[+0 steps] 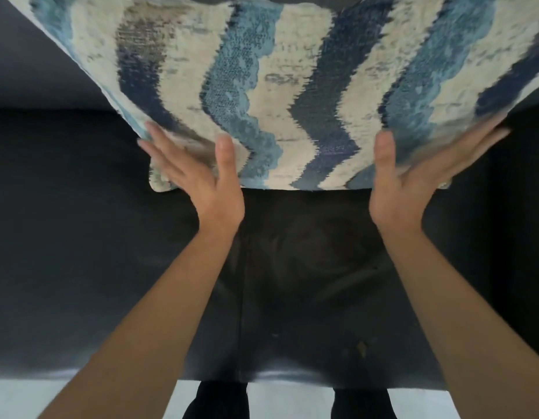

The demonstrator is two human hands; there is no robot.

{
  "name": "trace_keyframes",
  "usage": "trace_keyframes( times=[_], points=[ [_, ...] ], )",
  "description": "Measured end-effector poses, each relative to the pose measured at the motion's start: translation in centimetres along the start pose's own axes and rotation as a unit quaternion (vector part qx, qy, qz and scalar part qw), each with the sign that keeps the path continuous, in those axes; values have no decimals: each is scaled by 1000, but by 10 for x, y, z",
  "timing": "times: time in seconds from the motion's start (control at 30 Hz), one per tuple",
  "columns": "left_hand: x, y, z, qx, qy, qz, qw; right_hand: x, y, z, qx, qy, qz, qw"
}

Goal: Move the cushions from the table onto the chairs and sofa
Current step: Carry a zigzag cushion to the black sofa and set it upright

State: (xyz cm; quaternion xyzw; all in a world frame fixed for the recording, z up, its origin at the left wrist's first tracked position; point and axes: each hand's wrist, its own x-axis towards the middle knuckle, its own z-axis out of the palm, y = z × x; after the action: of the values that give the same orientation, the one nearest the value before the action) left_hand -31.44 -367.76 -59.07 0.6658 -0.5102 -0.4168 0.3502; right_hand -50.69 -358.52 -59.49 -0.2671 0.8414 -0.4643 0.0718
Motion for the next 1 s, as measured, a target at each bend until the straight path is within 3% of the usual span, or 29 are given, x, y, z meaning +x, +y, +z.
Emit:
trace_keyframes(
  times=[0.07,0.17,0.27,0.33,0.4,0.5,0.63,0.8,1.0],
  points=[
    [26,29,18,-5,25,1,1000,30,-18,15,-53,51,-68,995],
    [53,51,44,-2,58,-71,996,61,-37,39,-106,63,-44,991],
    [33,29,32,36,53,-29,998,50,-20,30,-117,84,-70,987],
    [11,7,19,17,38,-23,999,27,-9,14,-52,47,-33,997],
    [-4,-5,20,-18,1,-87,996,3,-1,7,-5,-19,63,998],
    [-5,-1,35,-6,-56,-154,986,-5,6,19,-28,-118,150,981],
    [-4,7,18,45,-92,-147,984,8,-1,8,-61,-181,158,969],
    [-41,59,-60,94,-200,-176,959,-21,-28,-87,-119,-306,126,936],
    [-146,189,-186,126,-297,-136,937,-95,-154,-227,-136,-332,148,922]
  ],
)
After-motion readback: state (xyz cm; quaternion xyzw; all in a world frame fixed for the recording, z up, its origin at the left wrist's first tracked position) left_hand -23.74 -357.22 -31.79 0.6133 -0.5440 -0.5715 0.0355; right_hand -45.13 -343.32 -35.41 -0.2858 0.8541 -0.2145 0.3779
